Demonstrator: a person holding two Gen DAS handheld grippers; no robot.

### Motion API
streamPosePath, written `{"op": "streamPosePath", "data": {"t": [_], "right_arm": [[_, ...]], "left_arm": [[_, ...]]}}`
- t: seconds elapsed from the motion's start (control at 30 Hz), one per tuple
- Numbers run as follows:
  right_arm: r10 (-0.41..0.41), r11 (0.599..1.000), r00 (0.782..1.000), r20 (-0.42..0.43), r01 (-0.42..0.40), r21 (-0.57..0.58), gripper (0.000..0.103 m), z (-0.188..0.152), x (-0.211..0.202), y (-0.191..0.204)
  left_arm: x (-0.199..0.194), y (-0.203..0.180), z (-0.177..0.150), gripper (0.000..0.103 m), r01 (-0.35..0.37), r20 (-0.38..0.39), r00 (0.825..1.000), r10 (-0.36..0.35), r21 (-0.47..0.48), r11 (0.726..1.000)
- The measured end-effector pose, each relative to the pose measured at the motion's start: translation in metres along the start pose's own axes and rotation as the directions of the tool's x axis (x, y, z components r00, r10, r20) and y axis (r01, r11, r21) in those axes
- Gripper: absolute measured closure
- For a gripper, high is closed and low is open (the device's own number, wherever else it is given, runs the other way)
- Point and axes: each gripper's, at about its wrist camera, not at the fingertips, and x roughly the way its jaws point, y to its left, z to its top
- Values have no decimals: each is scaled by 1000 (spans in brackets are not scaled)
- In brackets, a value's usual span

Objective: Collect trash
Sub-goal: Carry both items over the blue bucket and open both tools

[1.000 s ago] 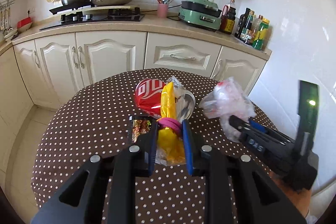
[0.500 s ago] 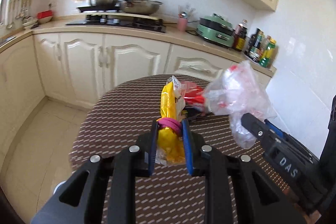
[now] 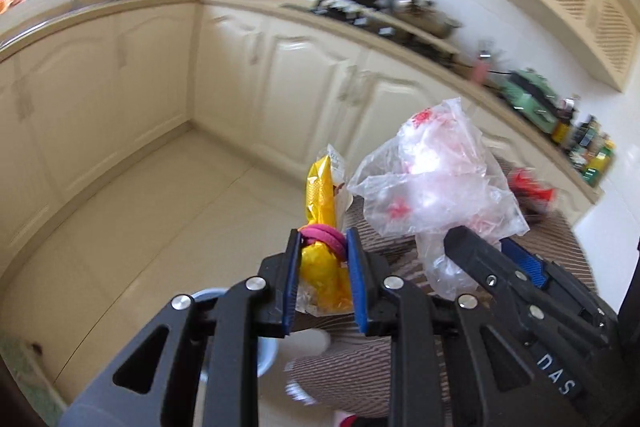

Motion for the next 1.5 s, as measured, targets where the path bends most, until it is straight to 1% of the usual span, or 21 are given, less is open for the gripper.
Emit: {"op": "streamPosePath", "data": {"t": [0.03,0.13,0.17,0.23,0.3,0.43,0.63,0.7,0.8,0.83,0.93,1.13,1.27,1.4,1.5], "right_arm": [[8,1000,1000,-17,-8,-11,67,-4,9,9],[27,998,996,-81,-31,-48,67,-18,44,39],[32,998,994,-106,-38,-54,67,-23,57,47],[32,997,986,-163,-44,-68,66,-38,83,61],[36,996,977,-210,-52,-67,66,-50,105,64],[20,997,956,-292,-42,-70,66,-74,144,71],[6,998,935,-355,-25,-50,66,-89,179,60],[5,999,930,-368,-22,-43,66,-88,188,59],[3,999,923,-384,-18,-34,66,-91,197,55],[4,999,921,-390,-17,-31,66,-91,201,54],[7,999,916,-400,-20,-29,66,-91,209,50],[12,999,909,-417,-26,-27,65,-90,223,56],[17,999,903,-429,-31,-27,65,-88,233,53],[19,999,902,-430,-33,-25,64,-88,235,53],[24,999,903,-429,-36,-18,61,-87,237,53]], "left_arm": [[5,19,-4,81,-21,-22,1000,20,-27,999],[20,55,-15,81,-79,-78,994,73,-72,994],[29,68,-19,81,-109,-106,989,99,-87,990],[43,87,-28,81,-139,-156,980,122,-103,985],[62,104,-37,81,-174,-211,966,147,-117,978],[98,129,-53,80,-204,-297,942,155,-139,969],[135,136,-58,77,-194,-369,921,127,-150,969],[142,136,-59,75,-197,-380,916,129,-147,969],[149,140,-59,64,-210,-388,912,135,-157,965],[150,141,-60,63,-214,-388,911,139,-158,964],[155,144,-62,63,-223,-398,906,142,-164,961],[158,146,-67,63,-241,-407,900,156,-168,956],[151,151,-69,63,-244,-405,901,157,-173,954],[146,153,-69,63,-250,-396,903,163,-178,952],[143,156,-67,63,-254,-390,905,167,-183,950]]}}
